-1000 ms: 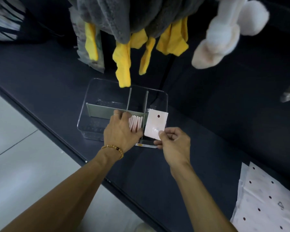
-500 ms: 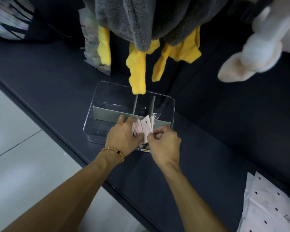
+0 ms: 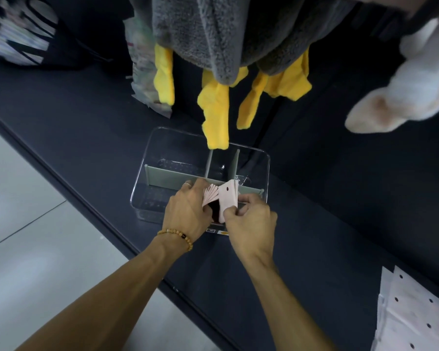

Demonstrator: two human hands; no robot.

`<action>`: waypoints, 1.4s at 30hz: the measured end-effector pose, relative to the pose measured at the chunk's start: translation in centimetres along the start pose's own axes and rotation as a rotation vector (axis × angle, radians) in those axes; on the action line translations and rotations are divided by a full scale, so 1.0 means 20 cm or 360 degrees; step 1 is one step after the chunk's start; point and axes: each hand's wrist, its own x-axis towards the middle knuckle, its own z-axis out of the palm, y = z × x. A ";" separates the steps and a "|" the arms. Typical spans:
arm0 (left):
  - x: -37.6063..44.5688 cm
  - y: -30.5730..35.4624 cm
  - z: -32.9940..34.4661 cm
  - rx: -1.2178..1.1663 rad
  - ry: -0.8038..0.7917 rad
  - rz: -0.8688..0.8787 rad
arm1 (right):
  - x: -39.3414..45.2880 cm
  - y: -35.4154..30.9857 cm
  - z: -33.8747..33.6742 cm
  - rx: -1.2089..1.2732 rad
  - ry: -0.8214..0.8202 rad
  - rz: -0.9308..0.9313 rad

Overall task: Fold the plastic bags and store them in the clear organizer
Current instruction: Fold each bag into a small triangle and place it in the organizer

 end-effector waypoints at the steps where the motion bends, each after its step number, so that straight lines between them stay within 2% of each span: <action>1: 0.00 0.00 0.00 -0.0030 0.0033 -0.0021 | 0.00 -0.01 0.01 -0.0055 0.0063 -0.0045; 3: 0.00 0.00 0.01 -0.0075 0.0084 -0.0078 | -0.01 -0.01 0.02 -0.0086 0.0080 -0.0061; 7: 0.00 -0.01 0.01 -0.0152 0.0095 -0.0073 | -0.02 0.00 0.05 -0.0025 -0.0177 0.0054; 9: -0.01 -0.01 0.00 -0.0185 0.0052 0.0023 | -0.01 0.01 0.06 0.0135 -0.0288 0.0183; 13: -0.03 -0.03 -0.01 -0.0070 -0.0015 0.0306 | 0.07 0.00 0.04 0.0192 -0.0639 0.0378; 15: -0.04 -0.04 -0.01 -0.0063 -0.0005 0.0313 | 0.11 -0.02 0.03 0.0324 -0.0804 0.0473; 20: -0.05 -0.07 0.00 0.0012 -0.0038 0.0353 | 0.15 0.01 0.00 0.0355 -0.0928 0.0566; 22: -0.05 -0.07 0.00 0.0003 -0.0068 0.0360 | 0.15 0.01 0.00 0.0317 -0.0862 0.0483; 27: -0.06 -0.09 -0.03 -0.0006 -0.0103 0.0455 | 0.04 0.06 0.02 0.0101 -0.0317 0.0020; 30: -0.07 -0.11 -0.04 0.0094 -0.0116 0.0475 | 0.01 0.07 0.02 -0.0125 -0.0271 -0.0179; 33: -0.08 -0.11 -0.05 0.0166 -0.0132 0.0499 | 0.02 0.06 0.04 -0.0289 -0.0117 -0.0193; 36: -0.08 -0.10 -0.05 0.0183 -0.0132 0.0496 | 0.04 0.04 0.07 -0.0429 -0.0202 -0.0155; 39: -0.08 -0.10 -0.04 0.0168 -0.0119 0.0517 | 0.02 0.02 0.06 -0.0319 -0.0326 -0.0236; 42: -0.07 -0.11 -0.04 0.0197 -0.0128 0.0538 | -0.03 0.06 0.04 -0.0293 -0.0223 -0.0424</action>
